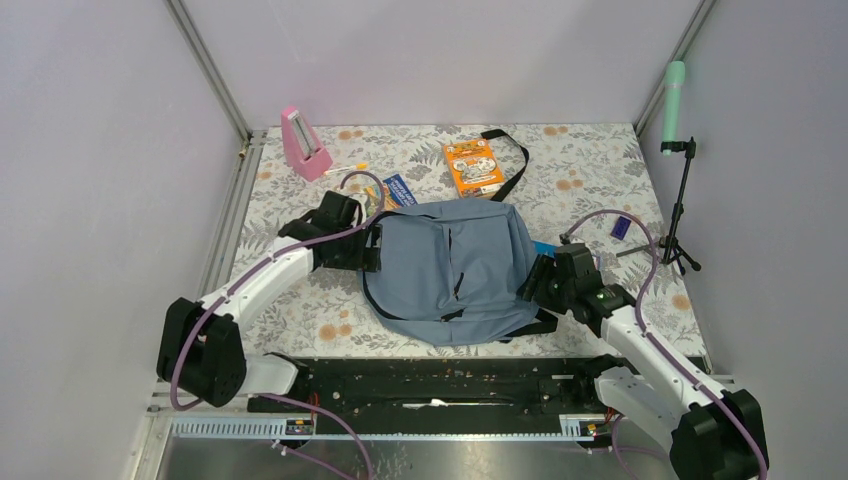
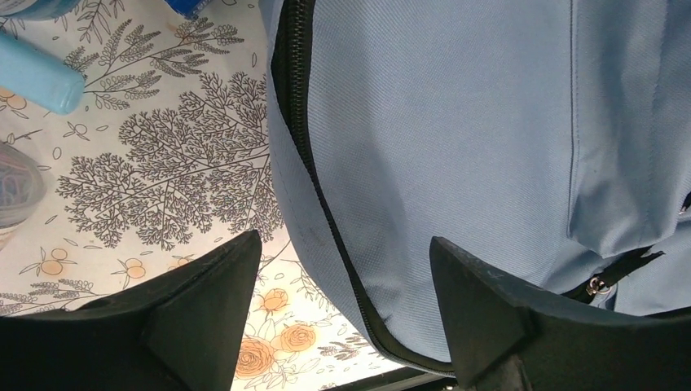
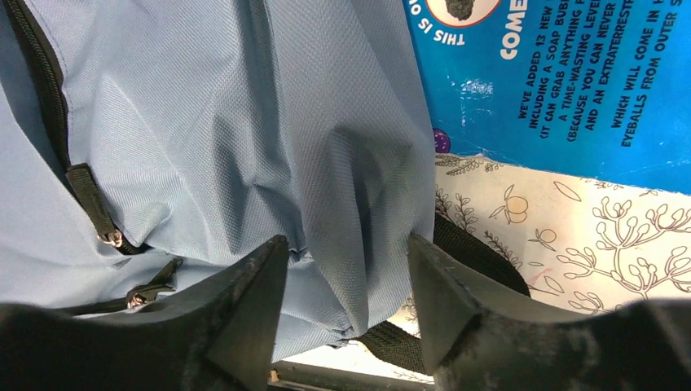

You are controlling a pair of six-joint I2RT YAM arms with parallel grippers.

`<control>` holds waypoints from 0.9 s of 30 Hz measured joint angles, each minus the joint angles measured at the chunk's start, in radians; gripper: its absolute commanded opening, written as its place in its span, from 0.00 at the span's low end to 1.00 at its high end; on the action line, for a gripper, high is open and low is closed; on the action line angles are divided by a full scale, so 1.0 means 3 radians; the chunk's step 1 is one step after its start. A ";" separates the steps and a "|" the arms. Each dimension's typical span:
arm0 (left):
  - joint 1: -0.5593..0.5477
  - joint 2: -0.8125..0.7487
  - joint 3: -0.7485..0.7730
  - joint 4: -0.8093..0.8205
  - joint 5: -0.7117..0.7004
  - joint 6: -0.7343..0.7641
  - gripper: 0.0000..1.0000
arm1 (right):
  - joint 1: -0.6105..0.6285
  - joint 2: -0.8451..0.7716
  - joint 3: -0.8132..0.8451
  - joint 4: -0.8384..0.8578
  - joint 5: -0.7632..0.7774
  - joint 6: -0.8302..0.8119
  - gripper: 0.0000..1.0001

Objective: Pack the student bag
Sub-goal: Adjust the student bag at the center of the board.

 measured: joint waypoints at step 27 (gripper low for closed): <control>-0.0219 -0.1099 -0.0266 0.0809 0.0425 0.0136 0.00 | 0.0039 0.0427 0.1221 -0.0051 0.0479 -0.0893 0.00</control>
